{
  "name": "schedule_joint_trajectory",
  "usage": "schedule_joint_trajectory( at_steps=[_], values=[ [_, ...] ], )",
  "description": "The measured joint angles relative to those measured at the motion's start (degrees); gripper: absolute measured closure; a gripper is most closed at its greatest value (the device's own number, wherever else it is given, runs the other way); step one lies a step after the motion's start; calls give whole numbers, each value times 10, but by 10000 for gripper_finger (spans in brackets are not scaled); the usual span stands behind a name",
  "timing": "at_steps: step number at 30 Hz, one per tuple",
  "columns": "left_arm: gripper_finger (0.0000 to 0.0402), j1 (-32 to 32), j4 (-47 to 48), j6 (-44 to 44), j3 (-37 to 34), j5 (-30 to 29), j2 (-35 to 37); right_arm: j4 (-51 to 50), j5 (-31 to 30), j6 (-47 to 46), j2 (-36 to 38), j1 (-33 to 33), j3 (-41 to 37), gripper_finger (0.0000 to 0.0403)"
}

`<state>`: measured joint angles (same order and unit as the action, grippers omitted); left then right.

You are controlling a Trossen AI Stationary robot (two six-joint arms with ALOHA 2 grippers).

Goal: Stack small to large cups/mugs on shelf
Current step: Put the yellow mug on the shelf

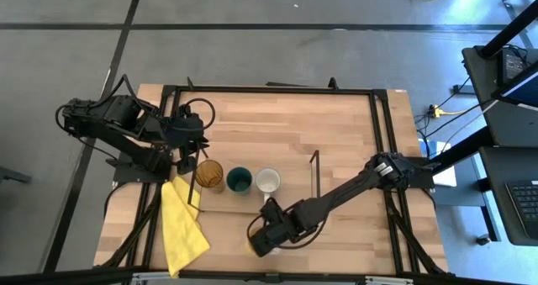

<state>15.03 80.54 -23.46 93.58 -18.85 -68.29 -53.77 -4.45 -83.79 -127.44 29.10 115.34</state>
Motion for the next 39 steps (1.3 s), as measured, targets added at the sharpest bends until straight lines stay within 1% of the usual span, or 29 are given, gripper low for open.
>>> schedule_joint_trajectory(
  at_steps=[4,9,13,17,18,21,24,26,29,34,37,39],
  values=[
    [350,0,0,0,0,0,0,-61,-1,0,0,4,31,385],
    [350,0,0,-2,0,0,0,-160,0,-17,0,10,80,383],
    [350,0,0,-2,0,0,0,-262,-6,-53,0,20,130,385],
    [350,0,0,0,0,0,0,-361,-25,-122,0,32,182,384],
    [350,0,0,0,0,0,0,-374,-33,-138,1,34,190,384],
    [350,0,-3,1,0,0,0,-355,-62,-168,8,36,192,385],
    [350,0,-13,2,-8,-1,1,-368,-75,-189,9,32,188,385],
    [350,0,-20,14,-23,-1,0,-361,-92,-206,9,29,181,384],
    [350,8,-23,31,-52,0,0,-362,-100,-230,10,23,165,384],
    [350,36,-39,43,-103,6,0,-363,-86,-285,9,21,135,383],
    [350,61,-68,48,-110,20,0,-362,-74,-326,9,25,125,381],
    [350,77,-104,69,-110,20,0,-362,-80,-362,9,28,123,382]
  ],
)
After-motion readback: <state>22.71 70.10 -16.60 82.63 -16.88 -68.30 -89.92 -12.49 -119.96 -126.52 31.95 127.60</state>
